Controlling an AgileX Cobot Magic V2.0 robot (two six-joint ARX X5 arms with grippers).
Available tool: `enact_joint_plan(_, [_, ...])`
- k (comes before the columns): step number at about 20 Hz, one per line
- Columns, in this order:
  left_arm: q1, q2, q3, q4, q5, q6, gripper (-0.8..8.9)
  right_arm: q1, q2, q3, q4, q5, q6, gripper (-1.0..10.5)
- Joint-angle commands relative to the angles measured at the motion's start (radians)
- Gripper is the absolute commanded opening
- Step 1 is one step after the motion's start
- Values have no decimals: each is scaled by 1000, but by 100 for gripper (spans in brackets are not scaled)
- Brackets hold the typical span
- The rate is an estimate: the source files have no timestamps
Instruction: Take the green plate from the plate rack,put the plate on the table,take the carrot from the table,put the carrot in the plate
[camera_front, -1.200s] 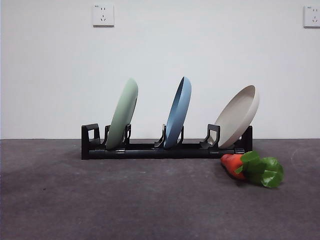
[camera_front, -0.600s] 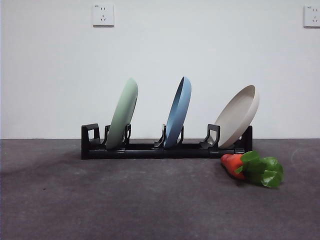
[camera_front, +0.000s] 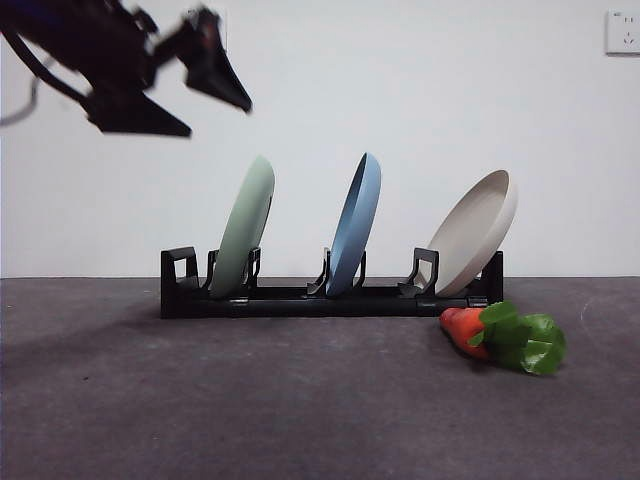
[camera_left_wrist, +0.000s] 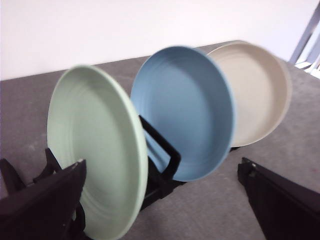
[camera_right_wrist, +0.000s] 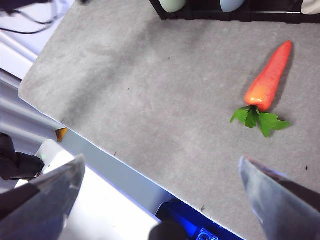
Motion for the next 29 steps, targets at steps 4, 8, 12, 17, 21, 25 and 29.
enact_joint_plan(4, [-26,212,133,21,-55,47,629,3,4,2,6,2,-4,626])
enact_joint_plan(8, [-42,288,198,9,-81,45,604,3,4,2,6,2,-4,626])
enact_joint_plan(12, [-51,288,198,6,-78,46,87,3,4,2,7,2,-4,626])
enact_joint_plan(17, [-51,288,198,5,-74,45,53,3,4,2,7,2,-4,626])
enact_joint_plan(21, [-51,288,198,5,-73,44,-8,3,4,2,7,2,-4,626])
enact_joint_plan(25, [-51,288,198,6,-70,39,-8,3,4,2,7,2,-4,626])
enact_joint_plan(29, [-50,288,199,16,-70,36,-8,3,4,2,7,2,-4,626])
